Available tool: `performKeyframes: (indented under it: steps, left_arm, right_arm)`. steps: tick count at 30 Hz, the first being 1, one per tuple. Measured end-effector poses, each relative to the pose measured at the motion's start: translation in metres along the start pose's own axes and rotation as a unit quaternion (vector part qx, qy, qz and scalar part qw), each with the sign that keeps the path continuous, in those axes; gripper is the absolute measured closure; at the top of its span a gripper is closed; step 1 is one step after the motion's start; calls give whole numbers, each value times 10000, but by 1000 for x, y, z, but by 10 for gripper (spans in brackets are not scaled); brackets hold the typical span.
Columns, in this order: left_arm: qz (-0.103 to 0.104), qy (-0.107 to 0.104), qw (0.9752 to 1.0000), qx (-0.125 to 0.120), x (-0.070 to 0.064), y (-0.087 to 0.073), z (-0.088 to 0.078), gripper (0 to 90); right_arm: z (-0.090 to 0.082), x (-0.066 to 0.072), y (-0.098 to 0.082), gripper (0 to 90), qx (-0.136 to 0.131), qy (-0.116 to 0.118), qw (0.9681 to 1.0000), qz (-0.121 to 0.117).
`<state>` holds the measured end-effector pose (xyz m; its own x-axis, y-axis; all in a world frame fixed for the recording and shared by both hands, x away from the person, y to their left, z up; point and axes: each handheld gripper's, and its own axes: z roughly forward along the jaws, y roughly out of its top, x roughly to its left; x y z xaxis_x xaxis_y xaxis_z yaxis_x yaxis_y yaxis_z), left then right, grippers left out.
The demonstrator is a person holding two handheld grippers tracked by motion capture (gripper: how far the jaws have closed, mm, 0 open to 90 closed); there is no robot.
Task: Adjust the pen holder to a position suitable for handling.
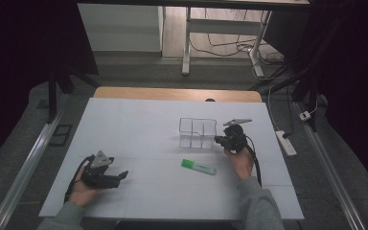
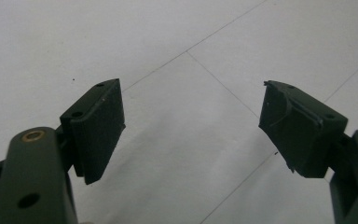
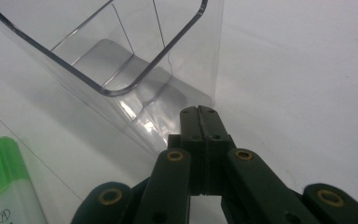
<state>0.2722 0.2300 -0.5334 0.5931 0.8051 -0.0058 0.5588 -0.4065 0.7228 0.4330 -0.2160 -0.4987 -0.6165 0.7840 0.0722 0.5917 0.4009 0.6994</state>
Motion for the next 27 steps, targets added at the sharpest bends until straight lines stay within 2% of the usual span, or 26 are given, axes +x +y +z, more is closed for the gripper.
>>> performKeyframes:
  steps: [11, 27]
  left_arm:
    - [15, -7, 10000, 35, 1, 0, 1, 218]
    - [11, 5, 10000, 38, 1, -1, 1, 218]
  right_arm:
    - [16, 13, 9, 892, -30, 50, 9999, -84]
    - [30, 32, 19, 892, 56, 137, 9997, -212]
